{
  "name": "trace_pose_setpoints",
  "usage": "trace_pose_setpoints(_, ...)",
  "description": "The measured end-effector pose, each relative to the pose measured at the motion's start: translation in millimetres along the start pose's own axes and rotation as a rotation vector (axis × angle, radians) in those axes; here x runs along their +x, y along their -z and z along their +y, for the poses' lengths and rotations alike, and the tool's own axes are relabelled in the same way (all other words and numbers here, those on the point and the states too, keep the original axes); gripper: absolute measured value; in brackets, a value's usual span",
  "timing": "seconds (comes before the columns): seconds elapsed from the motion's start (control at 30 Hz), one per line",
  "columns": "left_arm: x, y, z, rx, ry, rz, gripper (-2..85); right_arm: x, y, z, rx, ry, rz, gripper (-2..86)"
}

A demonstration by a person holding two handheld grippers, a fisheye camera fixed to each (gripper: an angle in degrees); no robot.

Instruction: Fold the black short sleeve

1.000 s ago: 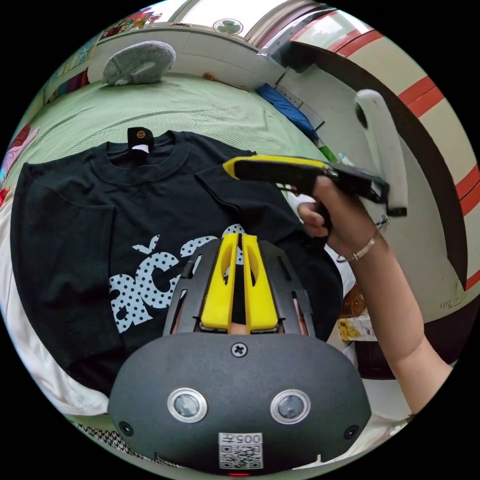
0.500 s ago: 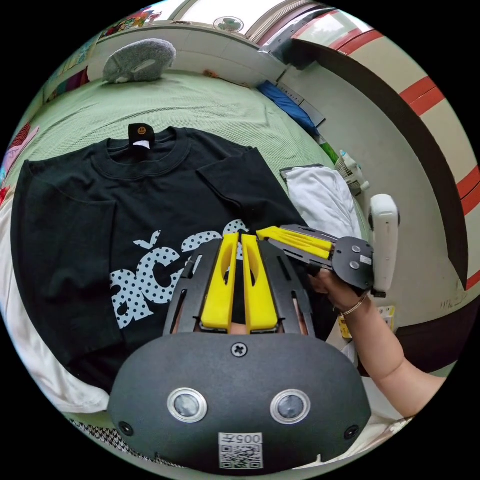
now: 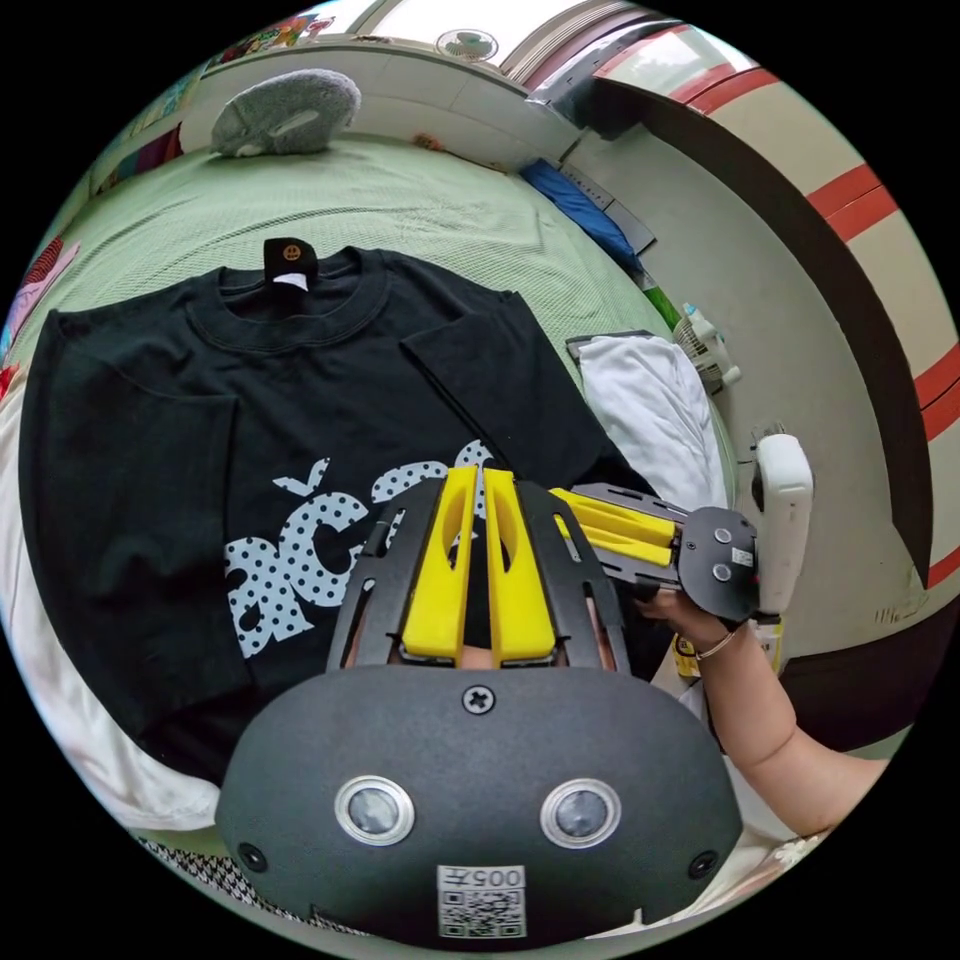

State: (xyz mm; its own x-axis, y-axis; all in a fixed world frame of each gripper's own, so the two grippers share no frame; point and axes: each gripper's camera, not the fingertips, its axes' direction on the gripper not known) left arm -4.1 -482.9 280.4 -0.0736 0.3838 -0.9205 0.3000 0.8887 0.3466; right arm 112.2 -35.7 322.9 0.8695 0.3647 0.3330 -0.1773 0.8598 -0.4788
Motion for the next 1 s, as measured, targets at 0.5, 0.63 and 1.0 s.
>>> trace_pose_setpoints(0.5,6,3,33,0.021,0.005,-0.016,0.9,-16,-5,9,0.093,-0.136,0.164,-1.2)
trace_pose_setpoints(0.63,7,-2,47,-0.004,0.027,-0.033,0.0,-10,13,20,0.048,-0.201,-0.007,-1.1)
trace_pose_setpoints(1.0,35,-7,114,-0.049,0.001,-0.093,-0.5,-111,54,164,0.106,-0.278,0.139,-1.0)
